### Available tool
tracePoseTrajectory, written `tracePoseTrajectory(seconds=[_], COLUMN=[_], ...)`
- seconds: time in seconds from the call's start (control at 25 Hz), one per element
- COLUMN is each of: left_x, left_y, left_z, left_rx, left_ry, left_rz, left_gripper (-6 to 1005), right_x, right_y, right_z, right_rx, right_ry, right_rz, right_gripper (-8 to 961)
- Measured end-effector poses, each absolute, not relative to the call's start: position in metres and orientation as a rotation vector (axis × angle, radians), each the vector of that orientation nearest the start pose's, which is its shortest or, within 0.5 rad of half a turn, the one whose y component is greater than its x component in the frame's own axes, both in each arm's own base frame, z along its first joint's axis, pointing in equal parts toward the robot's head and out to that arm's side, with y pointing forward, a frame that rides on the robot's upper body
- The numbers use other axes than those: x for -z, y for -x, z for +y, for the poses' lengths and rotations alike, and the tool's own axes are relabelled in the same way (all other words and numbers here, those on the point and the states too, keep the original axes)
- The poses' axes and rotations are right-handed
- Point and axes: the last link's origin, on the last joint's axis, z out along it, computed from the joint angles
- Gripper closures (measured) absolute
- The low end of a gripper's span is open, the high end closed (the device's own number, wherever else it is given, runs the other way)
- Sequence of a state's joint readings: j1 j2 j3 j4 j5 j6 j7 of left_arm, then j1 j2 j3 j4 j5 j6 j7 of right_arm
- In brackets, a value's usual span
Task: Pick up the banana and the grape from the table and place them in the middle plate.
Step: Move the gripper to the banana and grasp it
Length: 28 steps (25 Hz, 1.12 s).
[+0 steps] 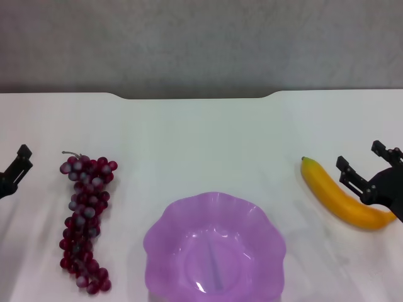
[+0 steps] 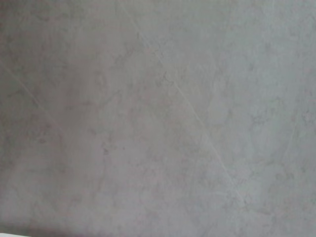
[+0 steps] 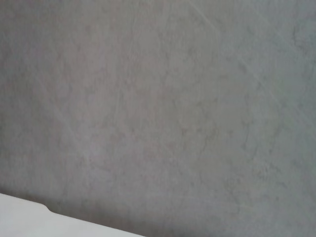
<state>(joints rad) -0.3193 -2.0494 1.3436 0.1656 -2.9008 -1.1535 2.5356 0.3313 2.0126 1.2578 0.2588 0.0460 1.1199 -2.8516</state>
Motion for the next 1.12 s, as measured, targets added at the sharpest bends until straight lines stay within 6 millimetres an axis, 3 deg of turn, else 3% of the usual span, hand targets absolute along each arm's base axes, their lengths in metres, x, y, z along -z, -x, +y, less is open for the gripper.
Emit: tracePoseTrajectory(seconds=[0.4, 0.72, 1.12], left_x=[-0.016, -0.015, -0.015], left_y=[0.375, 0.377, 0.377], left_z=[0.302, 0.302, 0.303], left_rx=[0.801, 0.789, 0.781], left_ry=[1.568, 1.568, 1.569], left_rz=[-0.810, -0.818, -0.823], left_gripper=[108, 109, 109], right_x=[0.017, -0.001, -0.017], right_y=[-0.325, -0.298, -0.266], right_z=[0.324, 0.328, 0.339], right_rx=[-0.603, -0.329, 0.034], right_ry=[1.884, 1.867, 1.811], right_rz=[0.497, 0.539, 0.723], right_gripper=[137, 139, 139])
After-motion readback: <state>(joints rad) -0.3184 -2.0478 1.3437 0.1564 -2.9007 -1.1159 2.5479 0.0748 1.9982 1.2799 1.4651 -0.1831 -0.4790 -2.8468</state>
